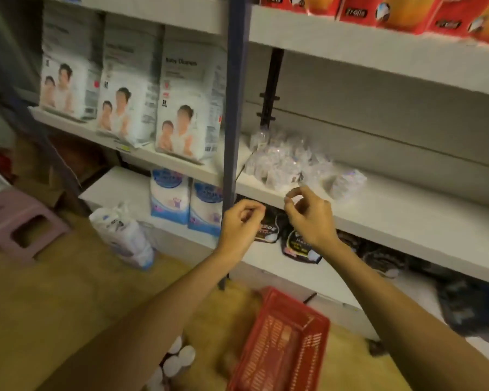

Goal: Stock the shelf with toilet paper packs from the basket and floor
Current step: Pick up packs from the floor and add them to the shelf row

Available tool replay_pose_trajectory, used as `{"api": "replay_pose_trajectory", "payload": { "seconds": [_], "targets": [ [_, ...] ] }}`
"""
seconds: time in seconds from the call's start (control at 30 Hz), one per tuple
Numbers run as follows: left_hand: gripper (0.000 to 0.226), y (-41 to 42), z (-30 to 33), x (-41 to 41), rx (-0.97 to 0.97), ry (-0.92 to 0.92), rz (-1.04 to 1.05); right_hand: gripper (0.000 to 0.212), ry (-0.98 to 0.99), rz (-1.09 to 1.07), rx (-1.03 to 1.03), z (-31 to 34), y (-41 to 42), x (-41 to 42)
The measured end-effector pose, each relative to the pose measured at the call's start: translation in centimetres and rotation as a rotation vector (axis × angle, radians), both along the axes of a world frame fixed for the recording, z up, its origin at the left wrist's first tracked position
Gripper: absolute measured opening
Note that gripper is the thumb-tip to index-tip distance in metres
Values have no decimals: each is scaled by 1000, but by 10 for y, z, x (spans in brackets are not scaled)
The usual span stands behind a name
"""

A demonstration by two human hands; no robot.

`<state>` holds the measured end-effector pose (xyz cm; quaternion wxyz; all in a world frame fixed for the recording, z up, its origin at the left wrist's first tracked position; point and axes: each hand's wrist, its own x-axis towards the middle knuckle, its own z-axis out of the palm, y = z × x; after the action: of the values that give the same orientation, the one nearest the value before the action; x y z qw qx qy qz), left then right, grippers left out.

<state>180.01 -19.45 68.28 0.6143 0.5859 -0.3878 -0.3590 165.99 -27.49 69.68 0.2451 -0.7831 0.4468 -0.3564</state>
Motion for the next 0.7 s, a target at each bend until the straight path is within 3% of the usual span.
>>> {"api": "replay_pose_trajectory", "payload": {
  "seconds": [0.17,0.3,0.47,0.7],
  "targets": [
    [9,23,-79,55,143,-61,84,7,76,79,62,-83,6,55],
    [16,52,-168,107,258,-125,204,2,118,203,125,-177,30,109],
    [14,91,-304,152,393,-73,345,8,209,372,315,-325,64,160],
    [7,136,-513,201,558,-135,421,29,477,553,306,-537,80,209]
  ]
}}
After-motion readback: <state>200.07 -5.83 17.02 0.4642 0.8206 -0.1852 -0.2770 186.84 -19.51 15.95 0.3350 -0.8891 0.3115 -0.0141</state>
